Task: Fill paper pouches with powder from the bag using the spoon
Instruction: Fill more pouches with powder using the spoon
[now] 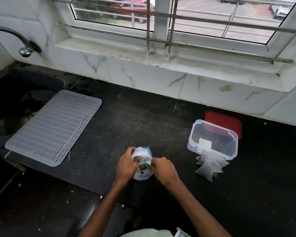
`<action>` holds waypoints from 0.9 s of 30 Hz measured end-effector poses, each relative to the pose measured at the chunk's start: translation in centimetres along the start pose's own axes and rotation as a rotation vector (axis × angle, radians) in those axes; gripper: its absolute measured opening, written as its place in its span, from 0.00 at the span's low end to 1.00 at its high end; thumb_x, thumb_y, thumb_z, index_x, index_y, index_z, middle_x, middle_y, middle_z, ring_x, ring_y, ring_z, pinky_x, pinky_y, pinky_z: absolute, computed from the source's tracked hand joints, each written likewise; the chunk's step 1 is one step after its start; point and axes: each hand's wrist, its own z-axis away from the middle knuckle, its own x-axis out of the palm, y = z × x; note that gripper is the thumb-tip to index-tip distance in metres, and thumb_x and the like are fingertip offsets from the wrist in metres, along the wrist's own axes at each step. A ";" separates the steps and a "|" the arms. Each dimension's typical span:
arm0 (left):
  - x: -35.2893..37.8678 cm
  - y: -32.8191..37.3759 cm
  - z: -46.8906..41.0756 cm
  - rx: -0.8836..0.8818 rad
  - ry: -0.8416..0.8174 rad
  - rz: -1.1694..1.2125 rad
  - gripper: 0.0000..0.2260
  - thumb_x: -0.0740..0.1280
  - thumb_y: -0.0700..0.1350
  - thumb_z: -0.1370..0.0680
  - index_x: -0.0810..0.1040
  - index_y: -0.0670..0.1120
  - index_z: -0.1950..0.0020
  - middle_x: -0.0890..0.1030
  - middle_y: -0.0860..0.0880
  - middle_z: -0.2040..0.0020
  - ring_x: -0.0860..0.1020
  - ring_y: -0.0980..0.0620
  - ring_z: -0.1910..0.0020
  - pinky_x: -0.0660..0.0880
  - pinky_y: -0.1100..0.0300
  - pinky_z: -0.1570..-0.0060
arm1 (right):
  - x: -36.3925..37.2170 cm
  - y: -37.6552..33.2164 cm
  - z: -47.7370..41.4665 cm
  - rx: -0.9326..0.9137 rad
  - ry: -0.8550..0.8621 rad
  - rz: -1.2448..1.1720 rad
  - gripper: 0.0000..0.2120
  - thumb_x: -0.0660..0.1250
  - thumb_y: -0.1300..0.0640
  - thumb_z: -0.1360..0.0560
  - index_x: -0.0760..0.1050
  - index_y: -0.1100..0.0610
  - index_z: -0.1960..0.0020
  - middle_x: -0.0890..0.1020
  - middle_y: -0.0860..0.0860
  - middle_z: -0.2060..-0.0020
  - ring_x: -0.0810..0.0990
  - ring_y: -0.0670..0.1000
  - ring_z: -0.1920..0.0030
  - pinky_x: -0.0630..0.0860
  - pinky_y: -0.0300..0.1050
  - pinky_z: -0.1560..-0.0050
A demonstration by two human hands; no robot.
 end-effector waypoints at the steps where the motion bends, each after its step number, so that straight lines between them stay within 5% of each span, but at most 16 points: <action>1: 0.0 0.0 0.1 -0.001 0.015 0.010 0.14 0.69 0.43 0.24 0.75 0.48 0.39 0.83 0.51 0.46 0.80 0.50 0.48 0.69 0.62 0.54 | 0.1 0.1 0.0 0.033 0.000 -0.099 0.08 0.63 0.53 0.21 0.79 0.56 0.53 0.84 0.53 0.61 0.85 0.52 0.63 0.82 0.48 0.57; 4: 0.1 0.0 0.1 -0.041 0.009 0.092 0.18 0.73 0.49 0.25 0.74 0.48 0.37 0.81 0.52 0.47 0.79 0.52 0.49 0.69 0.62 0.53 | 0.0 0.1 0.0 0.108 -0.001 -0.353 0.09 0.66 0.56 0.23 0.79 0.58 0.59 0.84 0.54 0.70 0.83 0.50 0.73 0.81 0.44 0.68; 10: 1.1 -1.8 1.3 -0.242 0.069 0.249 0.43 0.76 0.62 0.34 0.64 0.43 0.28 0.73 0.44 0.35 0.74 0.46 0.37 0.73 0.49 0.36 | -0.5 0.1 0.3 0.206 0.047 -0.576 0.10 0.67 0.60 0.22 0.80 0.63 0.61 0.83 0.56 0.72 0.82 0.52 0.76 0.79 0.44 0.74; 17: 3.2 -2.4 1.6 -0.358 -0.083 0.123 0.12 0.72 0.55 0.26 0.79 0.46 0.56 0.84 0.47 0.59 0.83 0.48 0.62 0.82 0.48 0.57 | -0.5 0.1 0.4 0.185 0.057 -0.421 0.09 0.67 0.56 0.22 0.78 0.57 0.60 0.83 0.51 0.73 0.82 0.46 0.75 0.82 0.42 0.68; 24: 4.3 -2.5 1.1 -0.450 0.009 0.524 0.05 0.68 0.41 0.21 0.74 0.41 0.54 0.83 0.39 0.55 0.83 0.46 0.61 0.82 0.50 0.60 | -0.3 -0.1 0.7 0.202 0.028 -0.213 0.09 0.64 0.54 0.21 0.77 0.56 0.57 0.84 0.52 0.70 0.83 0.47 0.72 0.83 0.47 0.60; 27: 4.7 -2.3 1.5 -0.401 0.030 0.612 0.03 0.65 0.38 0.20 0.74 0.40 0.52 0.82 0.39 0.55 0.83 0.47 0.60 0.80 0.54 0.61 | 0.3 0.2 0.5 0.238 0.012 -0.336 0.09 0.65 0.57 0.22 0.77 0.59 0.59 0.83 0.52 0.72 0.82 0.47 0.75 0.83 0.45 0.65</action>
